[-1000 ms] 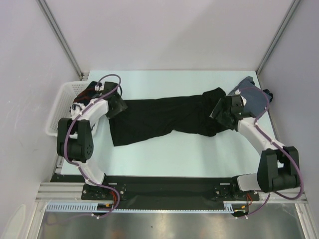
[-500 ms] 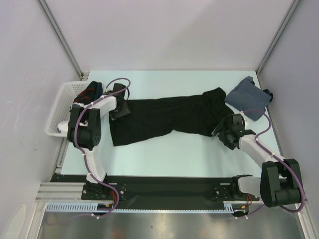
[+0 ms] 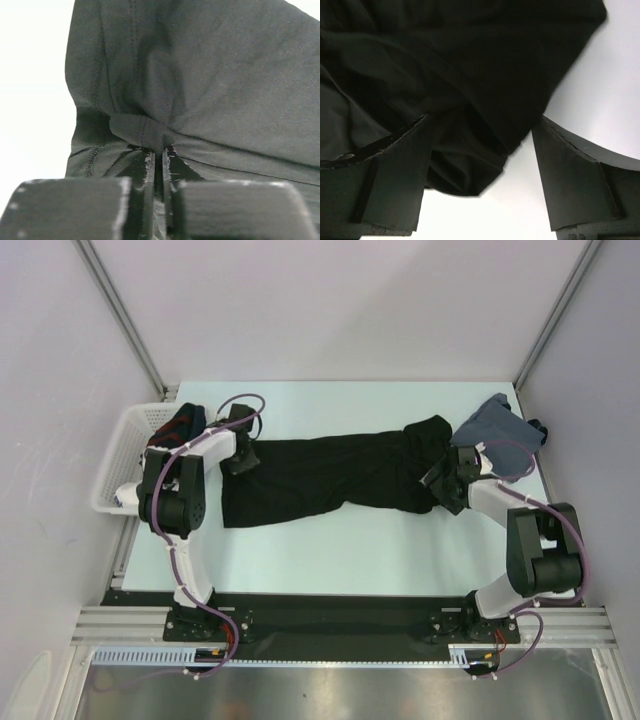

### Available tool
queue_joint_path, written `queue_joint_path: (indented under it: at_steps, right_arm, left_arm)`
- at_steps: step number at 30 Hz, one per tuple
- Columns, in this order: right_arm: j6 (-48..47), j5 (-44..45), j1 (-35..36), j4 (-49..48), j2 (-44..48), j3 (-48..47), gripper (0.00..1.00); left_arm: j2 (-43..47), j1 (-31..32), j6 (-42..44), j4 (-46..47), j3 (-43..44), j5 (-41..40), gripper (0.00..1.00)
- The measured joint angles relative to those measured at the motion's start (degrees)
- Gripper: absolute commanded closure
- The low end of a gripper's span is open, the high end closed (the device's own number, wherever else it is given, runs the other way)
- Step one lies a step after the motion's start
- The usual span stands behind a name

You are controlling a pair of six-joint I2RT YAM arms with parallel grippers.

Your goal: Fold and stack the tank tops

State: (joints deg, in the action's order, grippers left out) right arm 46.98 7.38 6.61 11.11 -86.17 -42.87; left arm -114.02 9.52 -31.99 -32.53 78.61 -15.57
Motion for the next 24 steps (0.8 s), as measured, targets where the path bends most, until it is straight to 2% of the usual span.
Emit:
queue_joint_path:
  at_steps: [3,7,13,16,17,19,20,23,24]
  right_arm:
    - [0.42,0.17,0.02,-0.39,-3.87,-3.61,0.21]
    - [0.63,0.13,0.33,-0.28,-10.19,-10.34,0.22]
    - [0.83,0.07,3.39,-0.46,-18.1,-19.43,0.24]
    - [0.74,-0.81,4.94,-0.17,-22.64,-24.96,0.41]
    - [0.63,-1.22,5.25,0.15,-24.57,-27.5,0.52]
    - [0.31,-2.32,5.6,0.39,-28.74,-32.68,0.65]
    - [0.22,-2.51,5.66,1.27,-31.21,-35.71,0.75]
    - [-0.59,-3.52,5.55,3.45,-39.23,-47.41,0.84]
    - [-0.79,-4.09,5.55,4.11,-41.88,-51.41,0.84]
  left_arm:
    - [0.5,0.09,0.55,0.92,-0.87,0.92,1.0]
    - [5.77,1.36,0.04,6.64,-9.16,1.33,0.99]
    - [18.18,10.84,-2.23,9.33,-24.61,2.67,1.0]
    - [25.38,15.5,-4.44,10.71,-32.46,4.66,1.0]
    - [27.19,16.55,-5.25,11.08,-34.36,5.18,1.0]
    - [31.26,19.47,-7.37,10.91,-38.1,5.7,1.0]
    - [32.7,21.4,-8.66,10.71,-39.36,5.81,1.0]
    - [34.95,28.02,-12.22,9.9,-41.18,5.6,1.0]
    - [35.21,30.08,-13.53,9.77,-41.4,5.66,1.0]
